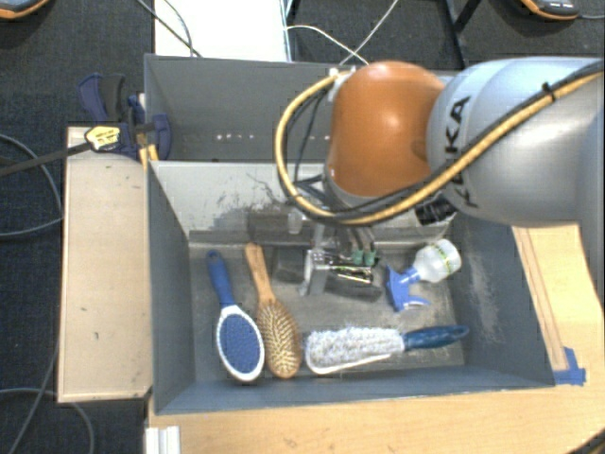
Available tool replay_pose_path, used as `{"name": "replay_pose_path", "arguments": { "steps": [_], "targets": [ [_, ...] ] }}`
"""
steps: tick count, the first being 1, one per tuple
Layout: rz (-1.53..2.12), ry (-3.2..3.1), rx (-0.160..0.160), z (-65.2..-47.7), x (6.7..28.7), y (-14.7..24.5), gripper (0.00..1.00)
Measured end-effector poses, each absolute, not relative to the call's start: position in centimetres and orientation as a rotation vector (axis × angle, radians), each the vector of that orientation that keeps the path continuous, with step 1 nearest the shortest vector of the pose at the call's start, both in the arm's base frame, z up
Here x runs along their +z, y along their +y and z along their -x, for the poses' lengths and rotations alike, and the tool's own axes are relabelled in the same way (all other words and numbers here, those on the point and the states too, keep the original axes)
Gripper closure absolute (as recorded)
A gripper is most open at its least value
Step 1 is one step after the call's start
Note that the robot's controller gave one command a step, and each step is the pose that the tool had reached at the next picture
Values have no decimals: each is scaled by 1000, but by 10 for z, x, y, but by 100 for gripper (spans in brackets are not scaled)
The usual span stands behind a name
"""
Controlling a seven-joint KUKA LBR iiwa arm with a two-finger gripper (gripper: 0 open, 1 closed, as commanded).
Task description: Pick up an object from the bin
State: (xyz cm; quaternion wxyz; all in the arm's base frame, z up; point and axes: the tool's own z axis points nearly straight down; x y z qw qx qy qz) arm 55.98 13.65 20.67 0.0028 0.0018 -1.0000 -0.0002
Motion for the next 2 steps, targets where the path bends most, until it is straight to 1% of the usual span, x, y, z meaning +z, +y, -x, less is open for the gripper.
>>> {"name": "replay_pose_path", "arguments": {
  "steps": [1,2],
  "targets": [
    [4,-3144,-2,-562,211,136,0],
    [-341,-3127,-3,-491,90,37,0]
  ]
}}
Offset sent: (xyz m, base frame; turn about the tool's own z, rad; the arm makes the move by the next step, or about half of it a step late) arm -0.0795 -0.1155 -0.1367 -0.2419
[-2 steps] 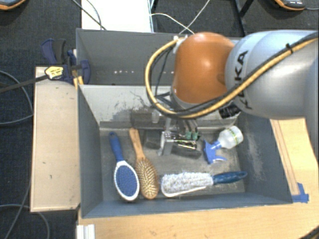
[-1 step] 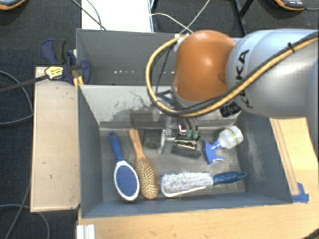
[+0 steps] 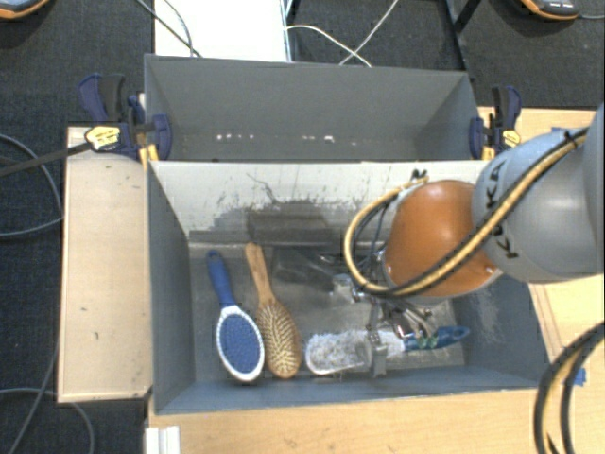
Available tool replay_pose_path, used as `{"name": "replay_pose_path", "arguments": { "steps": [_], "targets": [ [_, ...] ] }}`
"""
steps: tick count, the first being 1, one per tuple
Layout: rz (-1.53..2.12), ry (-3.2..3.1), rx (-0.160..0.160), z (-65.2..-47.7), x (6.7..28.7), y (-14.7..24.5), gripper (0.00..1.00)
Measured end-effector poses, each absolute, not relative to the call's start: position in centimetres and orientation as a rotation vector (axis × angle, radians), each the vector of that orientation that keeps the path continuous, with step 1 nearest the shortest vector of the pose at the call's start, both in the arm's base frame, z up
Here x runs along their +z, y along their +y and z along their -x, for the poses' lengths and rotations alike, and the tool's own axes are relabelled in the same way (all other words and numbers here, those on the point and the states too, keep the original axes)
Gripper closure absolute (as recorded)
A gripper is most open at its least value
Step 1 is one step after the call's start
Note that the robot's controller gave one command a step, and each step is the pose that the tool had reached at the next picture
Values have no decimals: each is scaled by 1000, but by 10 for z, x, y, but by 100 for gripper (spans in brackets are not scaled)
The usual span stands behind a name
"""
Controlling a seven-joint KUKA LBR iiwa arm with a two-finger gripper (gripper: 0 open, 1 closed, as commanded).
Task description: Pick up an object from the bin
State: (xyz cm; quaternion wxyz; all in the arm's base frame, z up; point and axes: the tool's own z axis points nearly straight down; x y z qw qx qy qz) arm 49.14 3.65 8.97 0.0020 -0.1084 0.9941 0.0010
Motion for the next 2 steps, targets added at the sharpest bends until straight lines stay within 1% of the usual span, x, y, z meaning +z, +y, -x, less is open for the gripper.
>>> {"name": "replay_pose_path", "arguments": {
  "steps": [1,2],
  "targets": [
    [433,3092,8,-479,138,65,0],
    [340,3122,3,-480,100,35,0]
  ]
}}
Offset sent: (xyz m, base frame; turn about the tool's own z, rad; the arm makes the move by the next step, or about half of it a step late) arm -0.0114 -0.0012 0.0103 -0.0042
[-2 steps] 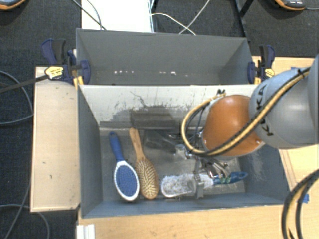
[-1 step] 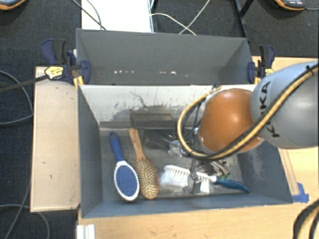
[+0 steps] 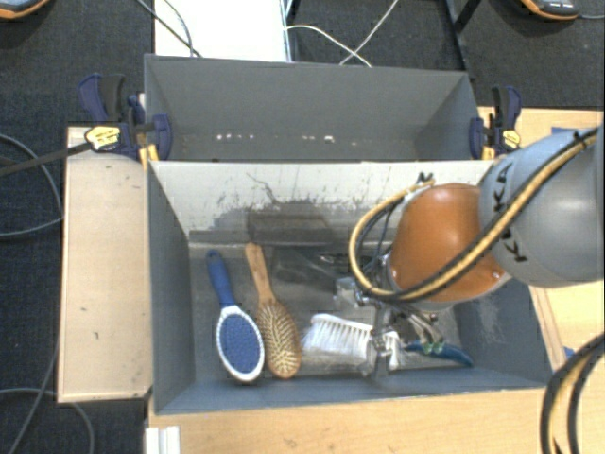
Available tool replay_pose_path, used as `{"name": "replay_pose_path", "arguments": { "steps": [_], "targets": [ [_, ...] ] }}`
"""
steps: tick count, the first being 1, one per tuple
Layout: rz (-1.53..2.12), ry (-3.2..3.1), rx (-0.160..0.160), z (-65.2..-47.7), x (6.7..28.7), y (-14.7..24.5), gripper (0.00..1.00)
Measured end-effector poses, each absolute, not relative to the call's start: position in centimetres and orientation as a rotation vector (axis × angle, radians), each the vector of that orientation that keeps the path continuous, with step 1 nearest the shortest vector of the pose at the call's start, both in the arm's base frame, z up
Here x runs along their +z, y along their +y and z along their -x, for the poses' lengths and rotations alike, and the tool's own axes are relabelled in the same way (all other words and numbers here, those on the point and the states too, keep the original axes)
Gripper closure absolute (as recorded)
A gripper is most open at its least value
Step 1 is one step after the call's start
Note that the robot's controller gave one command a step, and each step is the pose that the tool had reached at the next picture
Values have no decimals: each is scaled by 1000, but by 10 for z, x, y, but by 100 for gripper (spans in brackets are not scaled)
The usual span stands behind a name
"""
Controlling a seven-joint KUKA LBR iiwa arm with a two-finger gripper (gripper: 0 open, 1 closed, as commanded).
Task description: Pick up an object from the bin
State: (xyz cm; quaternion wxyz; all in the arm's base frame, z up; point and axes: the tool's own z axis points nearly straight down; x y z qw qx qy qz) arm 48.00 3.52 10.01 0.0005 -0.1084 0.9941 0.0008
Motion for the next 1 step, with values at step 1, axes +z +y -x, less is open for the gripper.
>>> {"name": "replay_pose_path", "arguments": {
  "steps": [1],
  "targets": [
    [550,3067,7,-480,71,27,0]
  ]
}}
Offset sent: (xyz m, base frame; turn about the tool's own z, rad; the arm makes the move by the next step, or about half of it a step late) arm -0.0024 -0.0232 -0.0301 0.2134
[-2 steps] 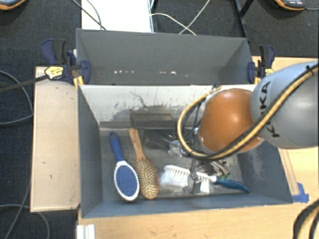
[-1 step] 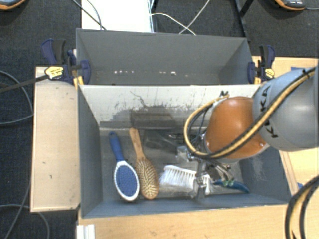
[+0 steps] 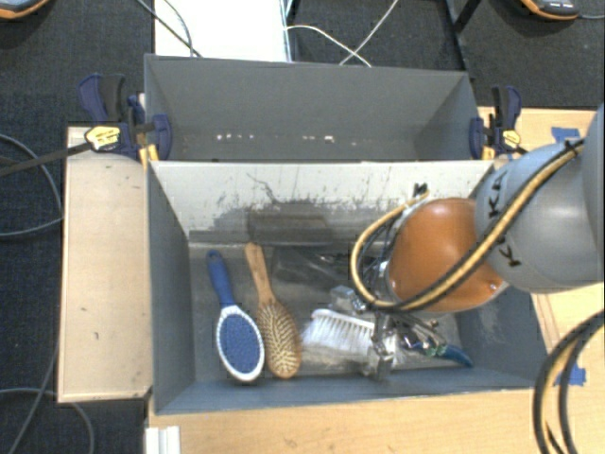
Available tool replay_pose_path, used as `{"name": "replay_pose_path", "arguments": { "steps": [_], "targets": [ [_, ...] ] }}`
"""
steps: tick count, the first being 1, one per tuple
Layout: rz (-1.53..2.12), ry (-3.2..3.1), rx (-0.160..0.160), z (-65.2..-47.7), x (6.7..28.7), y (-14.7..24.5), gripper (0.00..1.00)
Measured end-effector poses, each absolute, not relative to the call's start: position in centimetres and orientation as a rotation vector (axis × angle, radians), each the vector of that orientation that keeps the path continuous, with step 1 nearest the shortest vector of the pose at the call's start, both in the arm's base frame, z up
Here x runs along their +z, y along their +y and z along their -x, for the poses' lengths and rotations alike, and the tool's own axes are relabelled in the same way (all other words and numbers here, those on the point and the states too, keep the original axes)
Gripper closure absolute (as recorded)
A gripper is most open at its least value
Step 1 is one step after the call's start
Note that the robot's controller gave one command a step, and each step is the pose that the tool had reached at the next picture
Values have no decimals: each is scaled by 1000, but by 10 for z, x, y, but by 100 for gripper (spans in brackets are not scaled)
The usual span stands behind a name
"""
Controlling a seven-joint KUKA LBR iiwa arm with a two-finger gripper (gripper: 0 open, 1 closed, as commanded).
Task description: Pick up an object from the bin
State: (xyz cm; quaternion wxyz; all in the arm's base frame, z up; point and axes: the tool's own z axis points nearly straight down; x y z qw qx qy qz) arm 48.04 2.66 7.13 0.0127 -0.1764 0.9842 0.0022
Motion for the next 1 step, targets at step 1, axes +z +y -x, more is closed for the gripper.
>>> {"name": "replay_pose_path", "arguments": {
  "steps": [1],
  "targets": [
    [7,3138,12,-478,70,15,100]
  ]
}}
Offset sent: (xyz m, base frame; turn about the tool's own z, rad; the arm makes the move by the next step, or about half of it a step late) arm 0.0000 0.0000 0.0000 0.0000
